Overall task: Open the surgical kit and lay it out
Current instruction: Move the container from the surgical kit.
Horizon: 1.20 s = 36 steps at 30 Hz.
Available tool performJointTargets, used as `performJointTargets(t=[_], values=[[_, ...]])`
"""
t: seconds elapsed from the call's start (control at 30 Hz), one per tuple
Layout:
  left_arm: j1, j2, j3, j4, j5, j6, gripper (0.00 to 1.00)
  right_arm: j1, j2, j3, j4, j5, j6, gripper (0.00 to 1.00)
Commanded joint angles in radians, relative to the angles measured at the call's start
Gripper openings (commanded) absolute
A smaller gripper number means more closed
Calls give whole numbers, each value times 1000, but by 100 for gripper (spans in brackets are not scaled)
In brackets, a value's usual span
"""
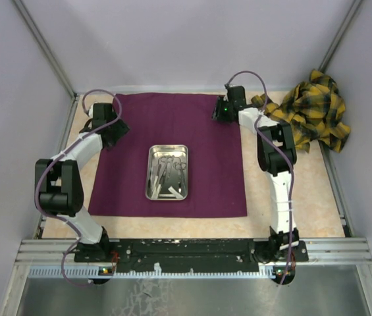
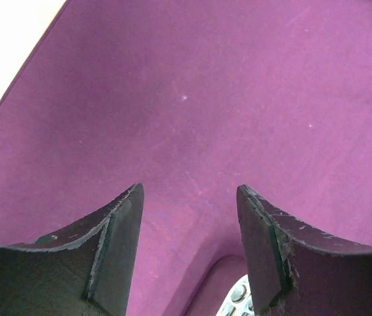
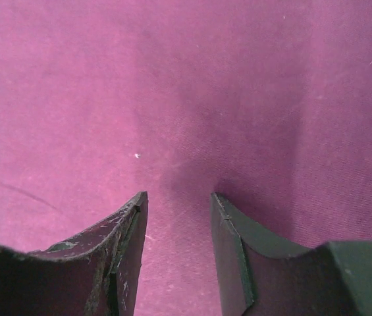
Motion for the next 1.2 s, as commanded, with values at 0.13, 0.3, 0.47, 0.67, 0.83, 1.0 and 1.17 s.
performJointTargets(t=[0.13,0.3,0.47,0.67,0.83,1.0,1.17], values=[[-26,-53,0,-64,-58,15,65,-4,17,48,-9,122,-4,43],[-55,-66,-7,-102,-93,-4,65,-5,0,41,-28,208,-31,44],[-95,-91,19,-159,-121,-11,67,-1,-44,52,-73,294,-61,43],[-170,-143,107,-289,-101,7,73,19,-248,-46,-13,225,-11,44],[-239,-271,81,-327,-34,40,88,73,-400,-132,12,192,29,64],[-283,-430,-5,-364,28,100,99,125,-560,-248,-6,168,53,72],[-290,-569,-48,-395,126,178,99,166,-723,-382,-80,126,92,73]])
